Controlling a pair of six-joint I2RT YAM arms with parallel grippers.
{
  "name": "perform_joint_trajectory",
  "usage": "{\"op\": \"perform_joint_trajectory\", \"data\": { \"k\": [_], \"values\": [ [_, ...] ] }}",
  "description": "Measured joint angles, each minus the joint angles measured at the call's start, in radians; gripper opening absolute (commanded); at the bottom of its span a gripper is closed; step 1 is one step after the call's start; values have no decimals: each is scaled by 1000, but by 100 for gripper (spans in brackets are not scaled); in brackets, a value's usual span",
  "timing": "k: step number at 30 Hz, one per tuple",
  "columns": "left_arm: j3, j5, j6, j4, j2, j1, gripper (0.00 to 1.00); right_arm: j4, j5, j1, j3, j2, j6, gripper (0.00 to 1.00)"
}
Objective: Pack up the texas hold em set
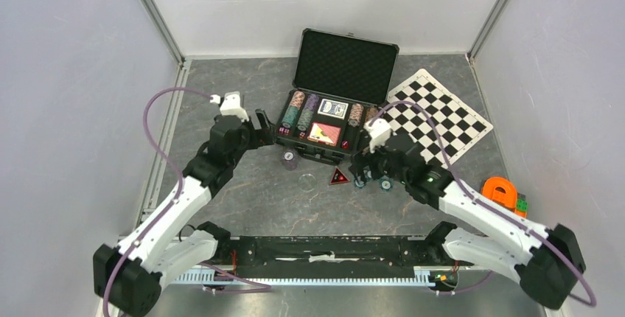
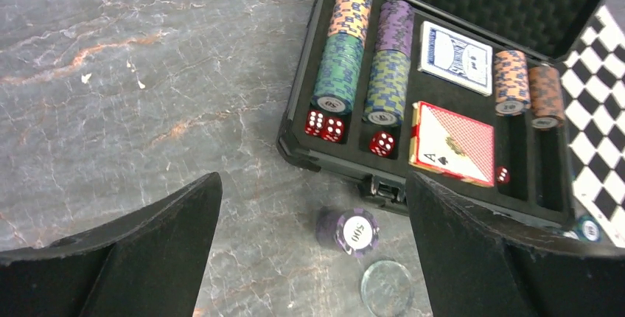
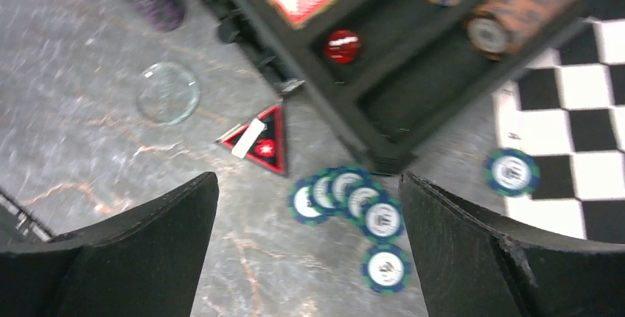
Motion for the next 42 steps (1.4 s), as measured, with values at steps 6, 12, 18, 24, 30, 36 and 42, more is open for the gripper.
{"op": "perform_joint_trajectory", "data": {
  "k": [6,12,18,24,30,36,42],
  "values": [
    [-106,38,-56,-27,-169,3,100,9,43,164,55,173,34,98],
    [-126,88,-103,-93,-161,2,100,35,111,298,127,335,93,98],
    [-125,65,-195,-187,-162,2,100,77,157,410,270,539,129,94],
    [50,-63,-271,-455,-153,2,100,74,200,462,398,727,161,88],
    [128,-204,-233,-540,-180,2,100,40,232,473,496,866,200,86],
    [128,-267,-172,-585,-181,3,100,-28,259,468,563,940,229,81],
    [126,-280,-155,-582,-185,3,100,-52,237,447,557,949,257,75]
  ]
}}
